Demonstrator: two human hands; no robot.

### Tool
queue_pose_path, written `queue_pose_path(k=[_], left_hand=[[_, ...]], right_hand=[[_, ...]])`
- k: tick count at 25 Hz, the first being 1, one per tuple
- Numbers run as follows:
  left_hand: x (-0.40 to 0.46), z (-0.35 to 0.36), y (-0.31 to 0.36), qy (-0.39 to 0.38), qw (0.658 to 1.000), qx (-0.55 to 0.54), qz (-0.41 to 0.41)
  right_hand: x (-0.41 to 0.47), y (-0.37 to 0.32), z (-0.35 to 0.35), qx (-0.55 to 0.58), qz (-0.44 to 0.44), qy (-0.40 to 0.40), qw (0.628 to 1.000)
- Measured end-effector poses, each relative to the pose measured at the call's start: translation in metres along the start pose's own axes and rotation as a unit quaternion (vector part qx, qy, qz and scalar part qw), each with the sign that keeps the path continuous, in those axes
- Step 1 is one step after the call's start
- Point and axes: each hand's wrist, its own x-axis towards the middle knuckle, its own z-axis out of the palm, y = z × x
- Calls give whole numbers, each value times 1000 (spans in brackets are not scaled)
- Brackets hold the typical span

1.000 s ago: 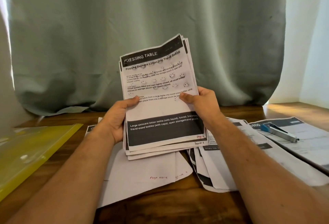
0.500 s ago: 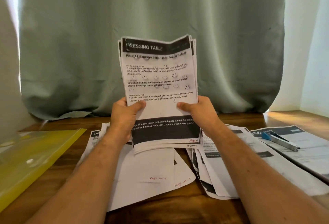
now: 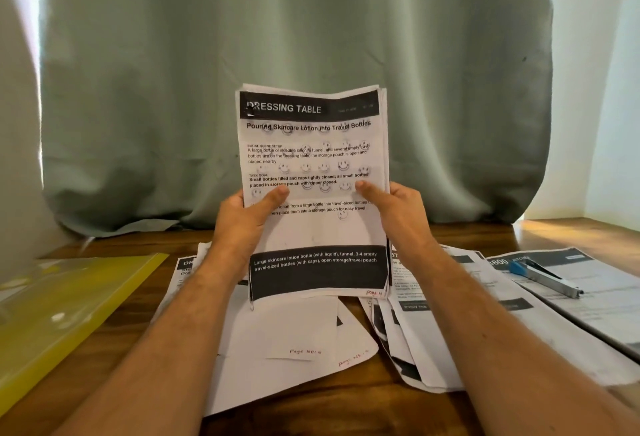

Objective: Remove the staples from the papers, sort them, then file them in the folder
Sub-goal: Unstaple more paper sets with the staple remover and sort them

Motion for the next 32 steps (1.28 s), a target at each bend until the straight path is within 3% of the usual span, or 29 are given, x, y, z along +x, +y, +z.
queue_pose_path(k=[6,11,15,20,27,32], left_hand=[[0,0,-5,-6,1000,29,6],[-5,1,1,20,998,64,7],[-9,2,9,46,990,82,101],[-12,4,8,1,971,136,197],[-11,1,13,12,961,185,205],[-11,0,19,57,948,166,267]], right_hand=[[3,7,7,-111,-45,4,993],[-4,2,7,-117,-90,51,988],[-6,0,7,-131,-150,83,976],[-8,-3,12,-137,-201,66,968],[-13,-10,14,-144,-226,52,962],[-17,-20,18,-114,-273,53,954]])
